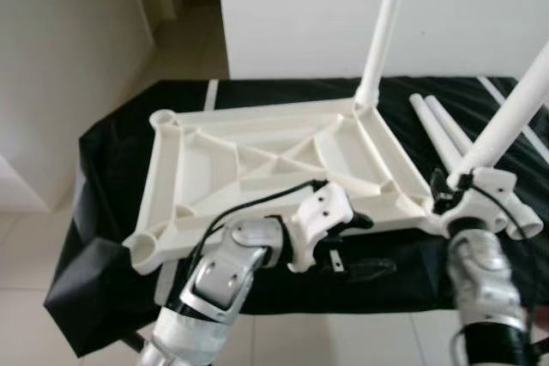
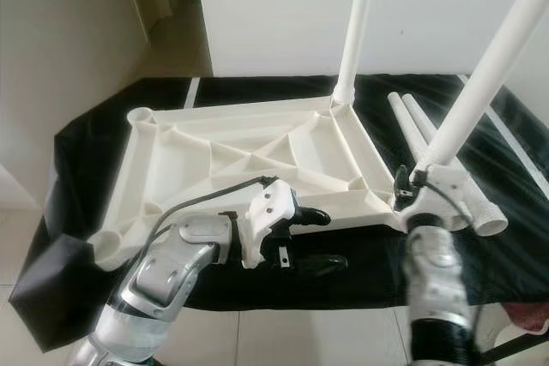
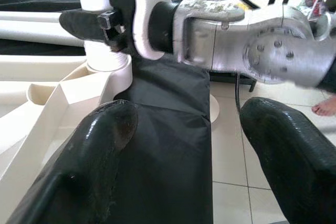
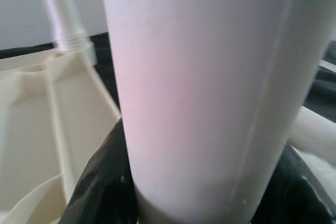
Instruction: Building children table
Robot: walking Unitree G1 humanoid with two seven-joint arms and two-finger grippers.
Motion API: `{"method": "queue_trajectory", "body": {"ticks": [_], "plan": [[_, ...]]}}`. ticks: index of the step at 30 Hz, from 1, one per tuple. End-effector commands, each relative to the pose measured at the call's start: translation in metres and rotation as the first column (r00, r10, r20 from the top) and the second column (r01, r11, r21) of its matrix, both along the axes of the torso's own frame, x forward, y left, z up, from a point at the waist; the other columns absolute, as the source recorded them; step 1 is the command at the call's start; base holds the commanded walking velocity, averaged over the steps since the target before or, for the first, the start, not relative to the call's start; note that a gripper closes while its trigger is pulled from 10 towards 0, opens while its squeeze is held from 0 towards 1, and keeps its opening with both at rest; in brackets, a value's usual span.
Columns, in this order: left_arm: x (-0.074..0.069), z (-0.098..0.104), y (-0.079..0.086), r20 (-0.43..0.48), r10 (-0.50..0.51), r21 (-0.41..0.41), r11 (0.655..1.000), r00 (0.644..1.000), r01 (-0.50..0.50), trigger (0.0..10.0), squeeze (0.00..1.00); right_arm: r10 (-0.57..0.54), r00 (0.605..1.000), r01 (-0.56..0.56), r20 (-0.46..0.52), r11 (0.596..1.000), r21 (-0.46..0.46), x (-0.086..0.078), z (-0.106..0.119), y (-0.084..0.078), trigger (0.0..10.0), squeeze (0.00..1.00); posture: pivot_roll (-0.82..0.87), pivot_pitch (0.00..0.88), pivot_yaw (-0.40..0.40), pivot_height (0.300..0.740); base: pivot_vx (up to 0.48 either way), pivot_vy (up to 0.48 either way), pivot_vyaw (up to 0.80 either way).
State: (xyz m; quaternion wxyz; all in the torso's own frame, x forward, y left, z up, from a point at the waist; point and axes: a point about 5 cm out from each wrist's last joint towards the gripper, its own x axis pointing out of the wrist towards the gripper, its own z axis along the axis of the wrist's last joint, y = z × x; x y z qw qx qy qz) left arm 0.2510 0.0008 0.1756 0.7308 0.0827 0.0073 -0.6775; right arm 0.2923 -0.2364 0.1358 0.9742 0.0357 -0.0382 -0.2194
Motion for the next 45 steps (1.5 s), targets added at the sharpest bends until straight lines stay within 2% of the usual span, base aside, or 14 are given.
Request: {"method": "queue_trajectory", "body": {"ticks": [1,2,3,5,7,9,13,19,22,28,34,40,43,45], "plan": [[0.008,0.002,0.003,0.028,0.139,-0.012,0.990,0.990,-0.138,10.0,0.00,-0.120,0.989,0.126,-0.090,0.990,0.067,-0.008,-0.020,0.010,10.0,0.00,-0.01,0.000,-0.011,0.740,0.000,0.000,0.00],[0.008,0.002,0.003,0.028,0.139,-0.012,0.990,0.990,-0.138,10.0,0.00,-0.120,0.989,0.126,-0.090,0.990,0.067,-0.008,-0.020,0.010,10.0,0.00,-0.01,0.000,-0.011,0.740,0.000,0.000,0.00],[0.008,0.002,0.003,0.030,0.140,-0.011,0.990,0.990,-0.140,10.0,0.00,-0.168,0.981,0.176,-0.096,0.981,0.079,-0.010,-0.020,0.015,10.0,0.00,-0.01,0.000,-0.013,0.740,0.000,0.000,0.00],[0.008,0.003,0.003,0.032,0.143,-0.013,0.990,0.989,-0.143,10.0,0.00,-0.253,0.960,0.269,-0.116,0.951,0.152,-0.013,-0.023,0.031,10.0,0.00,-0.01,0.000,-0.018,0.740,0.000,0.000,0.00],[0.007,0.003,0.003,0.029,0.143,-0.017,0.990,0.989,-0.142,10.0,0.00,-0.235,0.965,0.253,-0.113,0.948,0.191,-0.011,-0.023,0.043,10.0,0.00,-0.01,0.000,-0.012,0.740,0.000,0.000,0.00],[0.007,0.003,0.003,0.029,0.142,-0.018,0.990,0.989,-0.142,10.0,0.00,-0.217,0.971,0.234,-0.102,0.954,0.188,-0.009,-0.021,0.045,10.0,0.00,-0.01,0.000,-0.012,0.740,0.000,0.000,0.00],[0.005,0.002,0.002,0.028,0.129,-0.015,0.992,0.991,-0.129,10.0,0.00,-0.231,0.967,0.246,-0.106,0.956,0.163,-0.010,-0.016,0.039,10.0,0.00,-0.01,0.000,-0.013,0.740,0.000,0.000,0.00],[0.007,0.003,0.002,0.028,0.131,-0.017,0.991,0.991,-0.131,10.0,0.00,-0.250,0.960,0.269,-0.130,0.950,0.159,-0.011,-0.018,0.039,10.0,0.00,-0.01,0.000,-0.011,0.740,0.000,0.000,0.00],[0.007,0.003,0.002,0.028,0.134,-0.016,0.991,0.991,-0.134,10.0,0.00,-0.234,0.961,0.257,-0.148,0.953,0.160,-0.005,-0.016,0.036,10.0,0.00,-0.01,0.000,-0.010,0.740,0.000,0.000,0.00],[0.006,0.003,0.001,0.027,0.142,-0.019,0.990,0.990,-0.141,10.0,0.00,-0.286,0.927,0.336,-0.241,0.920,0.200,-0.003,-0.022,0.026,10.0,0.00,-0.01,0.000,-0.011,0.740,0.000,0.000,0.00],[0.007,0.003,0.002,0.029,0.148,-0.016,0.989,0.989,-0.147,10.0,0.00,-0.270,0.922,0.332,-0.278,0.920,0.209,0.002,-0.023,0.030,10.0,0.00,0.00,0.000,-0.011,0.740,0.000,0.000,0.00],[0.007,0.004,0.003,0.026,0.154,-0.019,0.988,0.988,-0.154,10.0,0.00,-0.274,0.912,0.333,-0.304,0.929,0.162,0.004,-0.025,0.033,10.0,0.00,0.00,0.000,-0.011,0.740,0.000,0.000,0.00],[0.008,0.005,0.004,0.026,0.158,-0.020,0.987,0.987,-0.158,10.0,0.00,-0.265,0.912,0.277,-0.313,0.961,-0.007,0.005,-0.025,0.031,10.0,0.00,0.00,0.000,-0.010,0.740,0.000,0.000,0.00],[0.008,0.005,0.004,0.025,0.160,-0.021,0.987,0.987,-0.159,10.0,0.00,-0.253,0.915,0.241,-0.315,0.967,-0.076,0.005,-0.026,0.030,10.0,0.00,0.00,0.000,-0.008,0.740,0.000,0.000,0.00]]}}
